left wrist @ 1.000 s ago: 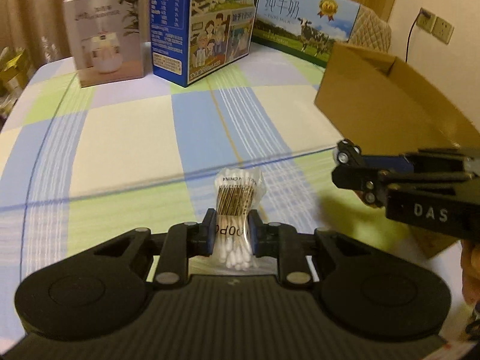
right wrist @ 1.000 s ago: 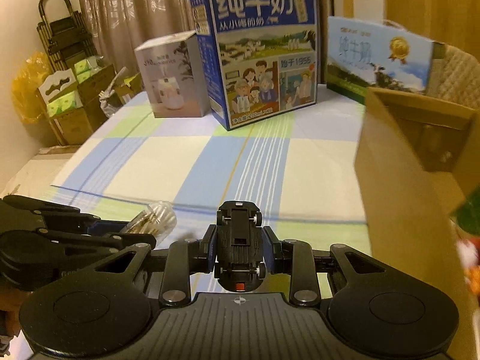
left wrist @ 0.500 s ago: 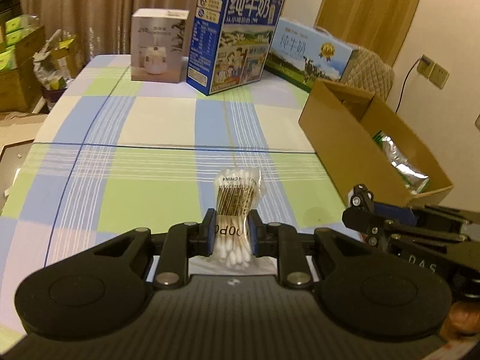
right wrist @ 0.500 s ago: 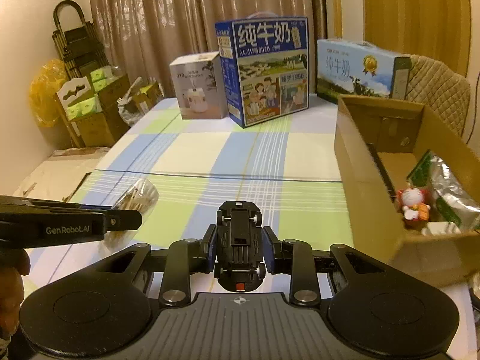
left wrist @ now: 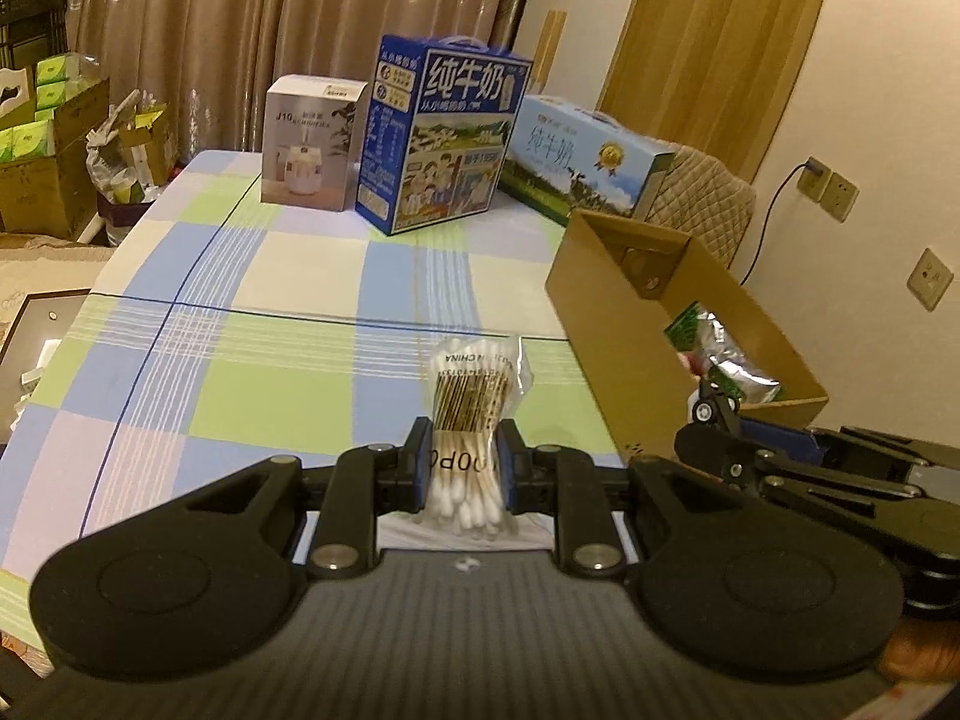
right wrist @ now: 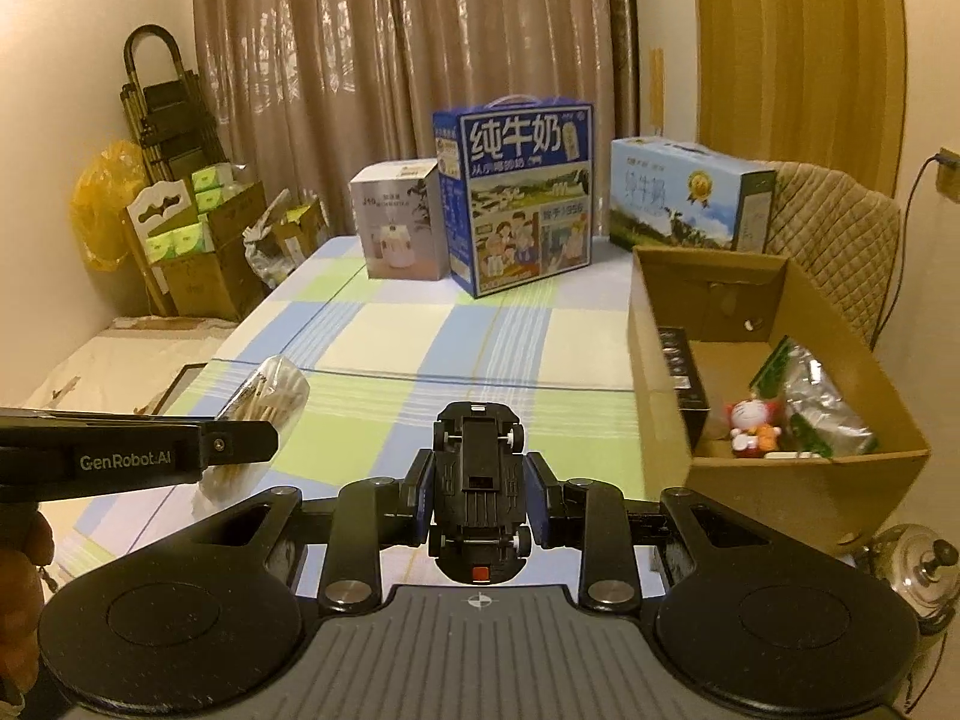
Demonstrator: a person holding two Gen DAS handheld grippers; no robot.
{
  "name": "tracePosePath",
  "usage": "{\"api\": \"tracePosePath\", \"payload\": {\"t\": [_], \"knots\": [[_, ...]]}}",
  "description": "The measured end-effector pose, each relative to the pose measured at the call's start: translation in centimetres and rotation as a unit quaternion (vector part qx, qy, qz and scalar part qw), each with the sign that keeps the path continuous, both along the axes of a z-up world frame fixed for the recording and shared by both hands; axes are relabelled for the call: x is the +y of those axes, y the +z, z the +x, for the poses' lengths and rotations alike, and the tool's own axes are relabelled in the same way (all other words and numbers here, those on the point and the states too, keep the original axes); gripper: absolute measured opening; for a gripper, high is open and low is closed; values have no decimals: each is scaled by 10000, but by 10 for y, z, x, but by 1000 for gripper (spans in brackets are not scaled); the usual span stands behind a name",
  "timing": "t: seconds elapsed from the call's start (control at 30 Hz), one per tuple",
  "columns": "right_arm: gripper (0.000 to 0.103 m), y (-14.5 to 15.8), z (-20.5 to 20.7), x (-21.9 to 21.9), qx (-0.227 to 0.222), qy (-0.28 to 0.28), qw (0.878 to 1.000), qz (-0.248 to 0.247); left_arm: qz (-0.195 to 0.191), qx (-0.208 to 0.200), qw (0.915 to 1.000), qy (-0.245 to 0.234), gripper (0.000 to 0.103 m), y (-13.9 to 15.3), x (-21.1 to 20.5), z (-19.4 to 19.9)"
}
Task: Organize objects
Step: 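Lift and carry the swab bag and toy car over the cardboard box with both tools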
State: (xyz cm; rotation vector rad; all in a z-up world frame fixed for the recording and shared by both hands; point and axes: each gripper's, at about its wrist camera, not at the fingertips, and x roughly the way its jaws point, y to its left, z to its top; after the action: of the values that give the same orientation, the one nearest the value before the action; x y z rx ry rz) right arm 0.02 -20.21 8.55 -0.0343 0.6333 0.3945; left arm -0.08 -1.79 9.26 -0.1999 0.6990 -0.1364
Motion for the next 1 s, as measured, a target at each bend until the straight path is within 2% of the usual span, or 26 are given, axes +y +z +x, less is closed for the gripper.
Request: {"api": "tracePosePath", "payload": {"t": [0.43, 1.0], "knots": [[27, 14, -15, -30, -108, -196, 9997, 34, -62, -104, 9998, -125, 18, 15, -16, -14], [27, 19, -23, -56, -135, -455, 9989, 47, -117, -126, 9992, -355, 18, 17, -38, -11]]}}
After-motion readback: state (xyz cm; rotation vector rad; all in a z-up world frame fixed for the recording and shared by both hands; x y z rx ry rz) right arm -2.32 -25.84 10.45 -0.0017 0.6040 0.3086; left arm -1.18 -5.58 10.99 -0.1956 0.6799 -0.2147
